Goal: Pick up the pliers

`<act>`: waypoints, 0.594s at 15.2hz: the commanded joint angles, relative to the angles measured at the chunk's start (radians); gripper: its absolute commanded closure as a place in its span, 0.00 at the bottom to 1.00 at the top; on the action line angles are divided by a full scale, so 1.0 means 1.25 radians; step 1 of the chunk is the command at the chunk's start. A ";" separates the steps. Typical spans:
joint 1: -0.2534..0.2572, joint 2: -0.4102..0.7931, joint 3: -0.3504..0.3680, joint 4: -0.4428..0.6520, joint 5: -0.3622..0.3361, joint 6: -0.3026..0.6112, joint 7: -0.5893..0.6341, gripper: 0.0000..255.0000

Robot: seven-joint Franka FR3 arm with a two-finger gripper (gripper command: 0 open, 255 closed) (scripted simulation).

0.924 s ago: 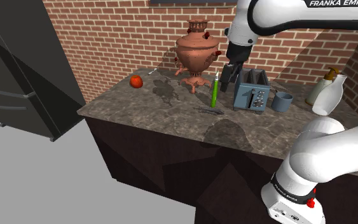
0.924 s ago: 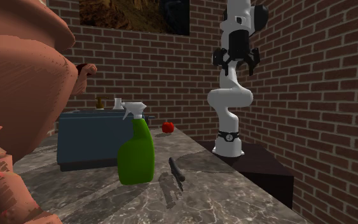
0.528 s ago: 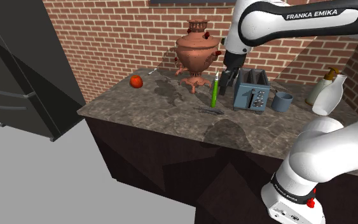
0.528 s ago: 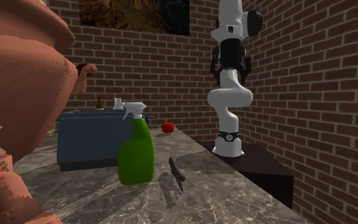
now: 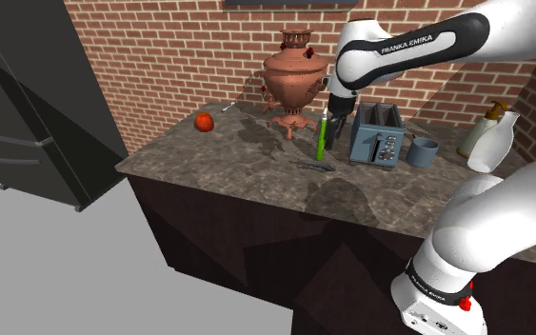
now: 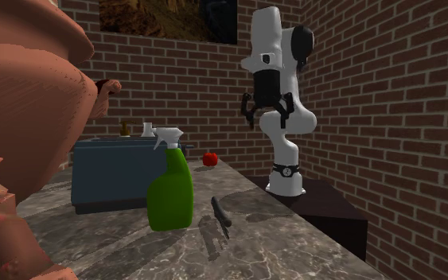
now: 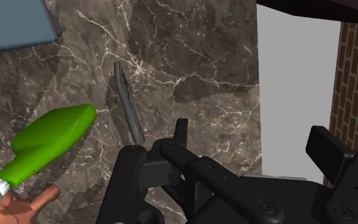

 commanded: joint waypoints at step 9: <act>0.006 0.310 -0.106 0.108 0.041 0.154 -0.209 0.00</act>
